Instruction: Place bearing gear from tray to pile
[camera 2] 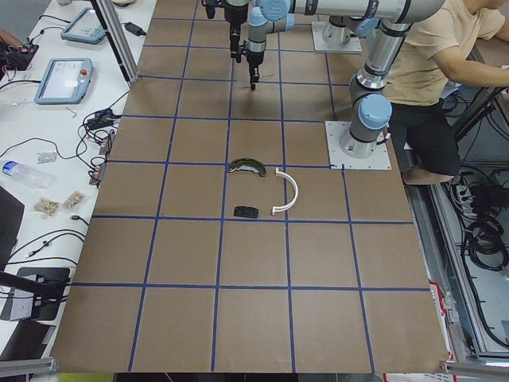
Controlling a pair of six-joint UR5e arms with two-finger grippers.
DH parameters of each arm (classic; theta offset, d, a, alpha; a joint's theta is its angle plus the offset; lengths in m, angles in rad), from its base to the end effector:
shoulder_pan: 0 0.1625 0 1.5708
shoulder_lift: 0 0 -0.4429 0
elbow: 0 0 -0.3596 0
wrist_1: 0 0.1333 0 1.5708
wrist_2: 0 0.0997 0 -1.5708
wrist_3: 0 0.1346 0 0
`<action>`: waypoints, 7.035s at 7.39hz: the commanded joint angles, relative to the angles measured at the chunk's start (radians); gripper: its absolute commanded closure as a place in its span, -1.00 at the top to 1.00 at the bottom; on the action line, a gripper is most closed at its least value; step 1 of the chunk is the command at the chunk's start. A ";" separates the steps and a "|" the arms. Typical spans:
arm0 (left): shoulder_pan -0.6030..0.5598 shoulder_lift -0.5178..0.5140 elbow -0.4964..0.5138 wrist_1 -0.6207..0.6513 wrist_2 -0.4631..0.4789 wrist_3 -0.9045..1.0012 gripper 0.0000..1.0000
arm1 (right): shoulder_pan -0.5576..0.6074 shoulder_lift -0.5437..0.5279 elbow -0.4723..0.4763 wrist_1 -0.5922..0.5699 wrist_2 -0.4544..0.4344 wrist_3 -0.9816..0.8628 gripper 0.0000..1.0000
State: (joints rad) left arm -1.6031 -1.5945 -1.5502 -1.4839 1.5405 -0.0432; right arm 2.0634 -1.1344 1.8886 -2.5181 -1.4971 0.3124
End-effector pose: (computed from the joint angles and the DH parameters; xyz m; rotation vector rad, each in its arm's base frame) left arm -0.1528 -0.4760 0.4784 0.0150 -3.1055 0.1283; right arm 0.3971 -0.4371 0.2051 -0.2797 2.9771 -0.2233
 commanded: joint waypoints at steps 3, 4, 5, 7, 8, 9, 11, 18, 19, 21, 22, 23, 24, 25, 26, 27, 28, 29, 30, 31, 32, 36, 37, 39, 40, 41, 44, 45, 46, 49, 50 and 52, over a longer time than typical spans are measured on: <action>-0.005 0.001 -0.022 0.036 0.006 -0.009 1.00 | -0.240 -0.144 -0.006 0.161 -0.055 -0.182 1.00; -0.020 -0.030 -0.034 0.039 0.004 -0.039 1.00 | -0.337 -0.189 -0.002 0.247 -0.060 -0.303 1.00; -0.049 -0.039 -0.069 0.048 -0.002 -0.131 1.00 | -0.476 -0.205 -0.002 0.298 -0.060 -0.454 1.00; -0.173 -0.085 -0.161 0.197 0.003 -0.261 1.00 | -0.752 -0.205 -0.008 0.292 -0.060 -0.823 1.00; -0.216 -0.128 -0.221 0.294 0.000 -0.291 1.00 | -0.890 -0.203 -0.013 0.288 -0.061 -0.934 1.00; -0.241 -0.163 -0.259 0.369 0.000 -0.296 1.00 | -1.025 -0.176 -0.008 0.286 -0.055 -1.073 1.00; -0.270 -0.237 -0.316 0.402 0.000 -0.287 1.00 | -1.246 -0.104 -0.025 0.210 -0.055 -1.287 1.00; -0.324 -0.395 -0.355 0.562 -0.008 -0.431 1.00 | -1.358 0.190 -0.275 0.122 -0.051 -1.472 0.60; -0.325 -0.395 -0.355 0.563 -0.008 -0.426 1.00 | -1.356 0.189 -0.272 0.127 -0.048 -1.469 0.61; -0.325 -0.395 -0.353 0.570 -0.007 -0.425 0.68 | -1.356 0.189 -0.249 0.124 -0.054 -1.455 0.59; -0.325 -0.404 -0.356 0.568 -0.008 -0.431 0.68 | -1.356 0.189 -0.249 0.125 -0.055 -1.457 0.48; -0.328 -0.407 -0.355 0.571 -0.007 -0.434 0.66 | -1.356 0.186 -0.249 0.125 -0.055 -1.457 0.20; -0.330 -0.409 -0.356 0.570 -0.007 -0.431 0.58 | -1.356 0.186 -0.249 0.125 -0.054 -1.457 -0.03; -0.333 -0.409 -0.355 0.573 -0.003 -0.434 0.14 | -1.356 0.185 -0.250 0.125 -0.051 -1.457 -0.03; -0.334 -0.407 -0.355 0.573 0.000 -0.435 -0.43 | -1.353 0.183 -0.255 0.124 -0.040 -1.455 -0.01; -0.334 -0.406 -0.353 0.574 0.001 -0.437 -0.78 | -1.353 0.185 -0.259 0.122 -0.037 -1.449 -0.01; -0.334 -0.406 -0.353 0.574 0.001 -0.435 -0.97 | -1.352 0.185 -0.260 0.122 -0.035 -1.437 0.00; -0.334 -0.401 -0.349 0.574 0.003 -0.431 -1.00 | -1.352 0.185 -0.260 0.122 -0.035 -1.428 0.00; -0.325 -0.382 -0.338 0.574 0.001 -0.405 -1.00 | -1.352 0.185 -0.260 0.122 -0.026 -1.425 0.00; -0.315 -0.365 -0.314 0.567 0.009 -0.344 -1.00 | -1.352 0.185 -0.260 0.121 -0.009 -1.415 -0.04; -0.279 -0.343 -0.294 0.501 0.015 -0.342 -1.00 | -1.352 0.185 -0.260 0.122 -0.012 -1.411 -0.22; 0.047 -0.253 -0.283 0.400 0.099 -0.026 -1.00 | -1.341 0.135 -0.253 0.130 -0.028 -1.365 -0.85; 0.127 -0.239 -0.293 0.380 0.140 0.070 -1.00 | -1.289 0.064 -0.249 0.151 -0.029 -1.342 -0.85; 0.282 -0.237 -0.298 0.363 0.199 0.225 -1.00 | -1.159 -0.010 -0.243 0.301 -0.077 -1.209 -0.89; 0.370 -0.239 -0.301 0.360 0.199 0.358 -1.00 | -1.078 -0.013 -0.240 0.335 -0.068 -1.205 -0.89; 0.452 -0.242 -0.303 0.350 0.199 0.488 -1.00 | -0.995 -0.015 -0.237 0.341 -0.061 -1.205 -0.89; 0.619 -0.278 -0.312 0.352 0.199 0.640 -1.00 | -0.652 -0.053 -0.185 0.358 -0.052 -0.915 -0.91; 0.624 -0.295 -0.315 0.353 0.190 0.640 -1.00 | -0.540 -0.054 -0.148 0.343 -0.057 -0.785 -0.92; 0.626 -0.305 -0.339 0.356 0.193 0.649 -1.00 | -0.466 -0.047 -0.137 0.344 -0.055 -0.616 -0.93; 0.624 -0.305 -0.358 0.364 0.199 0.655 0.37 | -0.161 -0.039 -0.149 0.338 -0.057 -0.103 -0.94; 0.623 -0.303 -0.360 0.363 0.199 0.655 0.99 | -0.085 -0.019 -0.151 0.337 -0.057 0.021 -0.94; 0.614 -0.291 -0.349 0.353 0.198 0.652 1.00 | 0.012 0.049 -0.151 0.229 -0.057 0.156 -0.94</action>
State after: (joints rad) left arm -0.9824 -1.8923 -1.9058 -1.1252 1.7397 0.6111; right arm 2.0061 -1.1290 1.7394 -2.2225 -1.5539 0.3646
